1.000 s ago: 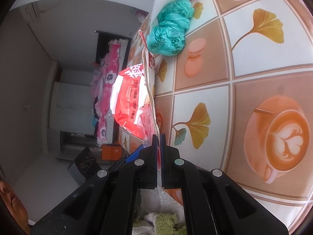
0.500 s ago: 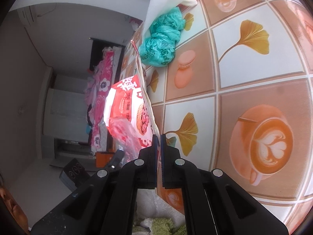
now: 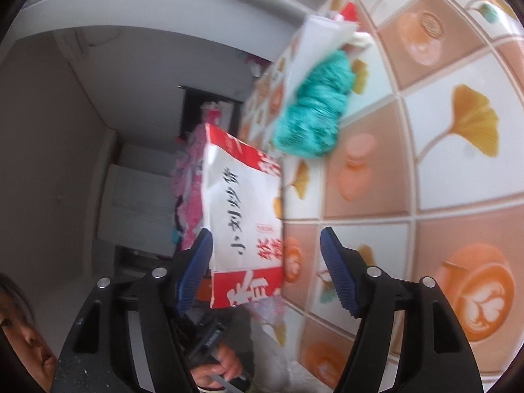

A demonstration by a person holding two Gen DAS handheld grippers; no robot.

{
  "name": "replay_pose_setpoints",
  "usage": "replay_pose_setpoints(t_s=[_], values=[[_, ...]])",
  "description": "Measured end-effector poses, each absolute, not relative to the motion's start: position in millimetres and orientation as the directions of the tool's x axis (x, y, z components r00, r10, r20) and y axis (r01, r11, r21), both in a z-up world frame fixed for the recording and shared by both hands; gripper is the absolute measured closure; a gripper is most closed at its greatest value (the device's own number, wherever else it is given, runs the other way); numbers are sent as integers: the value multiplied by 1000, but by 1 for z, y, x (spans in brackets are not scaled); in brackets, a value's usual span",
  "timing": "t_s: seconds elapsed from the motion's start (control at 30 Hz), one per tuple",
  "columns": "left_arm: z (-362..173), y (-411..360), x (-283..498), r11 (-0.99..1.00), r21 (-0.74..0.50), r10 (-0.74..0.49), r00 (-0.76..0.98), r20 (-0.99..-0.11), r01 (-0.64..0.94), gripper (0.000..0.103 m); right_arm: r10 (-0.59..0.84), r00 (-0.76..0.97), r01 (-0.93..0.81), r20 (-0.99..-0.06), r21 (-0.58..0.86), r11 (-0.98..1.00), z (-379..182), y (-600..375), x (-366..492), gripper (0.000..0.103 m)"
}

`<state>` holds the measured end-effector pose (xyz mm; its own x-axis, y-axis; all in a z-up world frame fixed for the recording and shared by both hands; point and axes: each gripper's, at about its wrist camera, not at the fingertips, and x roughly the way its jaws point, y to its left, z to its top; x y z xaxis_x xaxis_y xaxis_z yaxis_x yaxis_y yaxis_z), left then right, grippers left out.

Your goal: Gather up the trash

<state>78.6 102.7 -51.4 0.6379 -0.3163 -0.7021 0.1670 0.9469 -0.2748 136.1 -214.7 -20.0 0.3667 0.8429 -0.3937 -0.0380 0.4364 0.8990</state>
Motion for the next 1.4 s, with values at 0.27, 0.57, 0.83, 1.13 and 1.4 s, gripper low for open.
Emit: replay_pose_setpoints(t_s=[0.27,0.57,0.83,1.13,1.4], values=[[-53,106,79,945,-285,-318,637,-702,157,99,835,377,-169,-400,857,487,6,-179,138,28],[-40,125,73,932,-338,-332,678,-656,130,99,754,422,-305,-502,705,640,19,-144,98,23],[-6,152,68,926,-362,-301,783,-544,104,99,725,346,-214,-595,703,678,-23,-125,98,37],[-12,162,71,927,-370,-279,777,-564,64,99,707,339,-138,-621,711,690,-47,-99,120,61],[-15,161,71,927,-369,-279,776,-566,65,99,720,339,-99,-606,738,668,-59,-109,126,95]])
